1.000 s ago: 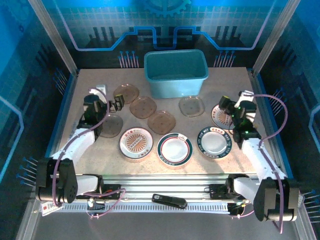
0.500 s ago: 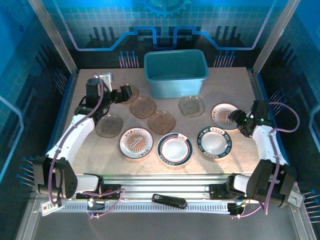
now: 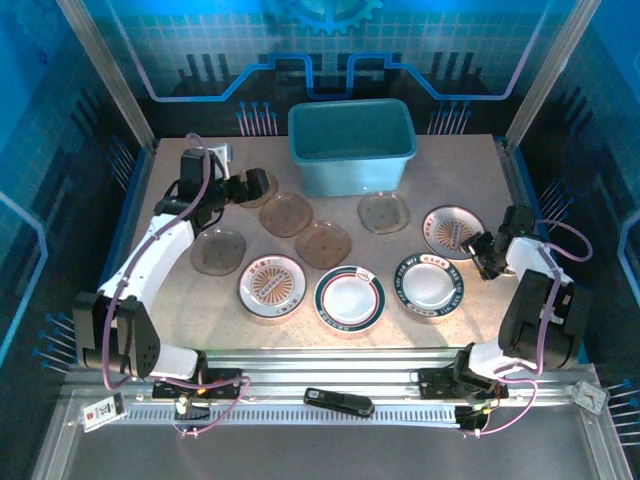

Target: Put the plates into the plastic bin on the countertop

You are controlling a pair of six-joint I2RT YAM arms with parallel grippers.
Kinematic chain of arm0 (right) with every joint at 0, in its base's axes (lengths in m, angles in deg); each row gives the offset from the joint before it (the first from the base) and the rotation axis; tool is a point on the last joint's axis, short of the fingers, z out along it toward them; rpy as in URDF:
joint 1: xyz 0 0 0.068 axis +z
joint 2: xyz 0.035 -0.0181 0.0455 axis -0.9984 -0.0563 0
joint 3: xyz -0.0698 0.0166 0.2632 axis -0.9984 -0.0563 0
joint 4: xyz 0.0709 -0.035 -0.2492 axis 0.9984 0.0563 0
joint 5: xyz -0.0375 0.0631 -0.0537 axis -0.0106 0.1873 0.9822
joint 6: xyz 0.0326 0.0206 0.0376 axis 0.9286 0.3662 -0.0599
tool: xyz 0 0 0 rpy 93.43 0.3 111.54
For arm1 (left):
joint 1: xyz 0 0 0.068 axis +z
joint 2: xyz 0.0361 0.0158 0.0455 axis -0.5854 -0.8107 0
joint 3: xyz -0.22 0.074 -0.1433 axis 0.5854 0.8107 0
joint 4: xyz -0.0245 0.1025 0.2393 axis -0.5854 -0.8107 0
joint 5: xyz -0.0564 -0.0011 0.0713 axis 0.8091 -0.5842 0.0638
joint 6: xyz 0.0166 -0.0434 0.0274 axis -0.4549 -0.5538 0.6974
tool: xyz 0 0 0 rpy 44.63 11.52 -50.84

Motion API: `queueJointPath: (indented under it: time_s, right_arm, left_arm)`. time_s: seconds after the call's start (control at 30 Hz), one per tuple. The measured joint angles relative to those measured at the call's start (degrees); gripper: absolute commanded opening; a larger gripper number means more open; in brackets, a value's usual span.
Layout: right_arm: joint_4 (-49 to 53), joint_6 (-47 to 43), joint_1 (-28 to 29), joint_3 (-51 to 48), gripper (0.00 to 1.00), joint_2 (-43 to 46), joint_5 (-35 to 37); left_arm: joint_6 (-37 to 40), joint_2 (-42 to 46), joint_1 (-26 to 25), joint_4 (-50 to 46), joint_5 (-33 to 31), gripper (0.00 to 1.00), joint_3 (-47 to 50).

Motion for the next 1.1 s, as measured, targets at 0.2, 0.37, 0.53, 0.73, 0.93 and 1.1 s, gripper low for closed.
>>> queueJointPath:
  time_s: [0.2, 0.37, 0.53, 0.73, 0.93, 1.1]
  right_arm:
    - [-4.17, 1.70, 0.04, 0.00, 0.57, -3.37, 0.31]
    - [-6.91, 2.23, 0.07, 0.15, 0.55, -5.84, 0.72]
    - [-7.43, 2.89, 0.11, 0.28, 0.52, -6.99, 1.40]
    - [-7.30, 3.28, 0.11, 0.35, 0.46, -7.19, 2.01]
    - [-5.40, 3.26, 0.11, 1.66, 0.37, -8.13, 2.89]
    - [-4.66, 3.30, 0.11, 2.25, 0.28, -8.74, 3.37]
  left_arm:
    - [-0.46, -0.94, -0.70, -1.49, 0.00, 0.99, -1.95]
    - [-0.63, -2.12, -1.44, -2.08, -0.11, 0.99, -4.00]
    - [-0.63, -3.43, -2.73, -3.23, -0.39, 0.99, -5.64]
    - [-0.61, -5.49, -4.90, -5.05, -1.55, 0.99, -8.44]
    - [-0.63, -6.82, -6.56, -6.64, -2.82, 0.99, -9.73]
    - [-0.61, -7.21, -7.17, -8.09, -4.04, 0.99, -11.56]
